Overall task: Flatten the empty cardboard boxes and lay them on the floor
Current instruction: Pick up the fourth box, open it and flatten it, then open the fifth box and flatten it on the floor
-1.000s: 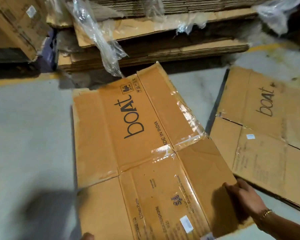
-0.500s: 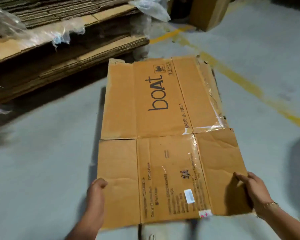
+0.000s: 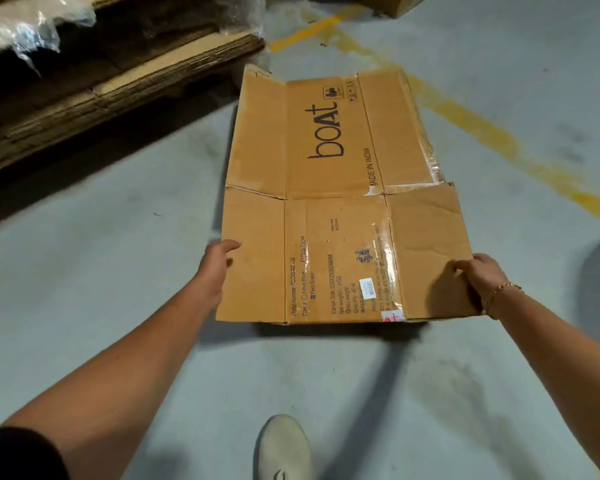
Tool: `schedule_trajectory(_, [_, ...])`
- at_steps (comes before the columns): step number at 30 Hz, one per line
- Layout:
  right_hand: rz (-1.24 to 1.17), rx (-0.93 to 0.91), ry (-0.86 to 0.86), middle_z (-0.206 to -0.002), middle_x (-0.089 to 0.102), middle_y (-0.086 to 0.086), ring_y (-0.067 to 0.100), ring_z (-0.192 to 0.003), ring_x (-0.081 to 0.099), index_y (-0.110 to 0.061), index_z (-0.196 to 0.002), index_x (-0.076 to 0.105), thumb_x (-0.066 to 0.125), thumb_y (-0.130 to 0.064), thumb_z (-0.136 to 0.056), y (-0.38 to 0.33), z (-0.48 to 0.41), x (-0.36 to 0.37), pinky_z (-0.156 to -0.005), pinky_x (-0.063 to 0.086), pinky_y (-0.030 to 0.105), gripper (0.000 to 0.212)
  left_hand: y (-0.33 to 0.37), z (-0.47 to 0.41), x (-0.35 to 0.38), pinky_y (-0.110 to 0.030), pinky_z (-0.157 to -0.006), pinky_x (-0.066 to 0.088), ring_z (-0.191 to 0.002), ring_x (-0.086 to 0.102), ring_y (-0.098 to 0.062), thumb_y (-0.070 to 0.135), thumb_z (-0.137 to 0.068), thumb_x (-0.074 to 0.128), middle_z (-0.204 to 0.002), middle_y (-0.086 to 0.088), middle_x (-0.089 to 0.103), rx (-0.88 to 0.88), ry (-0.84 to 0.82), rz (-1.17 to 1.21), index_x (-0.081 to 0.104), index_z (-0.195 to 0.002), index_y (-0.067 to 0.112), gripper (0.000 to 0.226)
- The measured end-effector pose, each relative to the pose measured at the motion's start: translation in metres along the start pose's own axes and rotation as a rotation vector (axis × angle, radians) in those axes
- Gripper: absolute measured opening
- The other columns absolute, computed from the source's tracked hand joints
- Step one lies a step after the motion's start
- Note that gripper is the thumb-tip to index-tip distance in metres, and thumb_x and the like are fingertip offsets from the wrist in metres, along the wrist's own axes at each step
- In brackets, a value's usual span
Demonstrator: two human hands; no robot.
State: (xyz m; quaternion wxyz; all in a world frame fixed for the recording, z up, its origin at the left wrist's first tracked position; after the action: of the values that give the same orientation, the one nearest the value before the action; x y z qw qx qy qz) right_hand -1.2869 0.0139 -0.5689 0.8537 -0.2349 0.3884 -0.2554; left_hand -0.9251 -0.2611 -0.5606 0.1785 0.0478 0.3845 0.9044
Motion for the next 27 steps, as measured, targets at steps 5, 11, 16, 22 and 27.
schedule_trajectory(5, [0.166,-0.079,-0.025,-0.161,0.030,0.018,0.039,-0.145,0.033,-0.009,-0.156,0.024,0.066,-0.037,-0.094,0.010,0.000,0.011,-0.117,0.030,0.049,0.080,-0.024,-0.005,-0.023,-0.043,-0.114,0.024,-0.149,0.024,-0.026,0.052,-0.094,0.057,-0.163,-0.002,0.024,0.009,0.005,-0.343,0.021,-0.158,0.019,0.081])
schedule_trajectory(11, [0.480,-0.357,-0.133,-0.158,0.035,0.017,0.038,-0.141,0.039,-0.012,-0.154,0.031,0.068,-0.044,-0.091,-0.020,0.055,0.053,-0.113,0.035,0.052,0.080,-0.031,0.056,-0.107,-0.043,-0.116,0.028,-0.147,0.029,-0.025,0.057,-0.088,0.064,-0.162,-0.002,0.024,0.070,0.052,-0.514,0.034,-0.154,0.022,0.080])
schedule_trajectory(16, [0.826,-0.605,-0.221,-0.159,0.038,0.008,0.032,-0.138,0.045,-0.025,-0.155,0.031,0.060,-0.063,-0.087,-0.087,0.139,0.109,-0.105,0.045,0.052,0.083,-0.016,0.133,-0.217,-0.041,-0.118,0.029,-0.145,0.032,-0.022,0.056,-0.086,0.066,-0.159,-0.002,0.029,0.119,0.192,-0.571,0.043,-0.147,0.025,0.073])
schedule_trajectory(22, [0.991,-0.903,-0.353,-0.160,0.035,0.004,0.028,-0.141,0.041,-0.027,-0.155,0.028,0.061,-0.061,-0.088,-0.166,0.279,0.204,-0.111,0.038,0.051,0.081,-0.017,0.248,-0.370,-0.043,-0.116,0.031,-0.142,0.034,-0.020,0.066,-0.078,0.063,-0.153,0.006,0.035,0.148,0.364,-0.564,0.047,-0.140,0.033,0.071])
schedule_trajectory(27, [1.108,-1.138,-0.453,-0.162,0.031,0.001,0.026,-0.143,0.038,-0.028,-0.157,0.025,0.055,-0.061,-0.091,-0.200,0.423,0.297,-0.115,0.033,0.047,0.080,-0.043,0.355,-0.498,-0.039,-0.110,0.031,-0.141,0.034,-0.020,0.062,-0.077,0.064,-0.141,0.010,0.039,0.198,0.566,-0.515,0.051,-0.130,0.037,0.060])
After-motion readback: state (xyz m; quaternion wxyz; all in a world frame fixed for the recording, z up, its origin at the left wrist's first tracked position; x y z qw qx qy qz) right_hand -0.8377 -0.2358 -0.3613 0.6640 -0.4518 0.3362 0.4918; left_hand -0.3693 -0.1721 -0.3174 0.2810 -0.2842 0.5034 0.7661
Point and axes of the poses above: each hand's wrist, its own z-axis away from the middle knuckle, its own x-axis out of the palm, y = z × x, the point moved 1 cm from there along -z, towards the middle knuckle
